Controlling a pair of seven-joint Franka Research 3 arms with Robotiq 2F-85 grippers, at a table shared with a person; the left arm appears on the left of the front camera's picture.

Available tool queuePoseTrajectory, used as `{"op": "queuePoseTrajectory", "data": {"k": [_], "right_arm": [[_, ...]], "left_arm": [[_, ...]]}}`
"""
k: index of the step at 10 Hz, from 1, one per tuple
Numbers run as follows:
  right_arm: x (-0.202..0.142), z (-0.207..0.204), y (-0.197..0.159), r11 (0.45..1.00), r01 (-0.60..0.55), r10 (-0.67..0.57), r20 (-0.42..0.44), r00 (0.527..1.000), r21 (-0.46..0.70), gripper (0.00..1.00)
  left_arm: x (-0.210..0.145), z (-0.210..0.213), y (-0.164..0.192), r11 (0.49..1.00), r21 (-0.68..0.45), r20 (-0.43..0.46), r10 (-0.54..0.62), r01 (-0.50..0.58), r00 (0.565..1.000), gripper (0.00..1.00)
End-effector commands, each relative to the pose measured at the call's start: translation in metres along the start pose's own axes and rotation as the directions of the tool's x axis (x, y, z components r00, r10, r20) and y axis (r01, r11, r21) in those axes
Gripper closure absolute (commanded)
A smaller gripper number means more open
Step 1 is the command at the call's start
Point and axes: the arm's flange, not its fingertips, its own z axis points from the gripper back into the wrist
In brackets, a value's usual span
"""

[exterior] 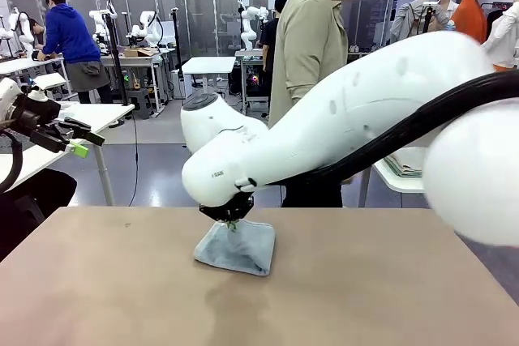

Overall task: Fold the towels and place them in the basket.
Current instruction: When a person lays out a Towel with hook on the table, fold it in half twice.

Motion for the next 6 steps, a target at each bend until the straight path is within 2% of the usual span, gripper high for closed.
{"op": "queuePoseTrajectory", "data": {"k": [1,2,6], "right_arm": [[0.004,-0.007,0.013,0.997,0.078,-0.078,0.027,0.997,-0.025,1.0],[0.002,-0.012,0.017,0.995,0.097,-0.095,0.076,0.993,-0.027,1.0],[0.001,-0.024,0.026,0.995,0.098,-0.1,0.076,0.992,0.029,1.0]], "left_arm": [[0.0,0.0,-0.001,1.0,-0.006,-0.011,-0.003,0.003,1.0,0.0],[0.0,0.0,-0.001,1.0,-0.006,-0.011,-0.003,0.003,1.0,0.0],[0.0,0.0,-0.001,1.0,-0.006,-0.011,-0.003,0.003,1.0,0.0]]}}
